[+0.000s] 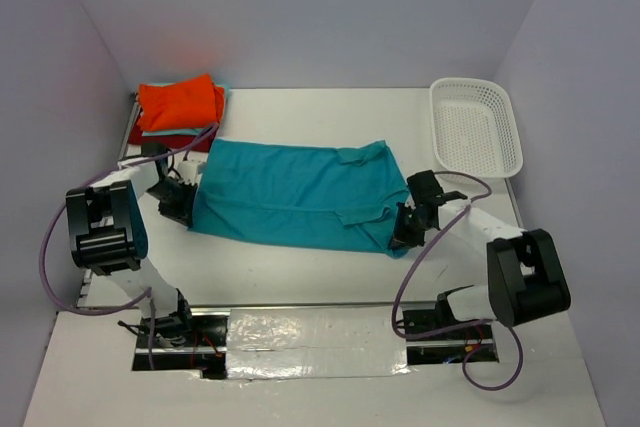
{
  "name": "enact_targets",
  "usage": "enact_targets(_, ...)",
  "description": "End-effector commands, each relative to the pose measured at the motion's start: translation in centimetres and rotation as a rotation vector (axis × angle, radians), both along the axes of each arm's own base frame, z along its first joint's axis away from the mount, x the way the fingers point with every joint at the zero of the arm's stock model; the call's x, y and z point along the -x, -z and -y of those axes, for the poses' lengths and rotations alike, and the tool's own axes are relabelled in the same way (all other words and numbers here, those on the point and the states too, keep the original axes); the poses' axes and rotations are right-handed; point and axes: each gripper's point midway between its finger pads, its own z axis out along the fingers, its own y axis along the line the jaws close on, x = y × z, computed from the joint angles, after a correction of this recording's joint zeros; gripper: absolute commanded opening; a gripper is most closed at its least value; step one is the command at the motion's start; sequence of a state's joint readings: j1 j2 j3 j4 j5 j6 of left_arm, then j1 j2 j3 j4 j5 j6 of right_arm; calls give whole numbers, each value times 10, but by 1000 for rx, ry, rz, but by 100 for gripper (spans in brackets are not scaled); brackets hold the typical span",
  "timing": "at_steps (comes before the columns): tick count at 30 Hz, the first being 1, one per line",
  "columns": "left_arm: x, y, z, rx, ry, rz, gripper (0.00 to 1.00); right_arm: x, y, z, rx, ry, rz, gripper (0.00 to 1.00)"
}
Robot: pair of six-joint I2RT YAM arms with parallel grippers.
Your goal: Fold and stack the t-shirts
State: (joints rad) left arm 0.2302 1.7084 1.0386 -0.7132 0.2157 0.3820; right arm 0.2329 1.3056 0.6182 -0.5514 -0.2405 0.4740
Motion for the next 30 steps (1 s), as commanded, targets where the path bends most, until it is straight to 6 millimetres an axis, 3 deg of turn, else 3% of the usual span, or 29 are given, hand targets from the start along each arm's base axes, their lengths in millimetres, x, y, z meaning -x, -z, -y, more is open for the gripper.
enact_targets(1,-2,3,9,42,12,23,12,-15,8,2,10,40,22,7)
enact_targets(2,2,5,9,45,12,14,0,-15,9,9,24,68,13,1)
enact_targets(8,28,0,0,9,33,7,0,-15,-6,28,48,118,42,0)
enact_targets(12,53,-16,-40,-207,37,-11,0,-8,-15,31,48,124,43,0)
enact_targets(19,89,-17,-37,-226,186,-63,0,4,-7,21,6,105,-21,0)
enact_targets(20,92,-16,-36,-222,192,-70,22,3,-5,19,-8,94,-21,0)
enact_targets(21,94,-15,-34,-210,197,-81,38,6,1,16,-17,70,-49,17)
enact_targets(22,95,-16,-33,-202,196,-85,47,8,1,12,-43,53,-62,30)
enact_targets(24,86,-25,-35,-201,186,-73,62,7,2,12,-38,42,-74,44)
enact_targets(25,85,-30,-36,-204,172,-83,64,-3,-3,17,-8,45,-44,52)
enact_targets(27,59,-55,-45,-238,144,-23,66,-10,-15,25,28,53,-13,55)
enact_targets(28,52,-66,-46,-239,118,-12,67,-26,-32,26,33,43,48,55)
enact_targets(29,19,-98,-49,-255,102,88,64,-29,-42,30,55,40,65,55)
enact_targets(30,2,-117,-42,-232,86,151,62,-37,-57,30,57,37,116,55)
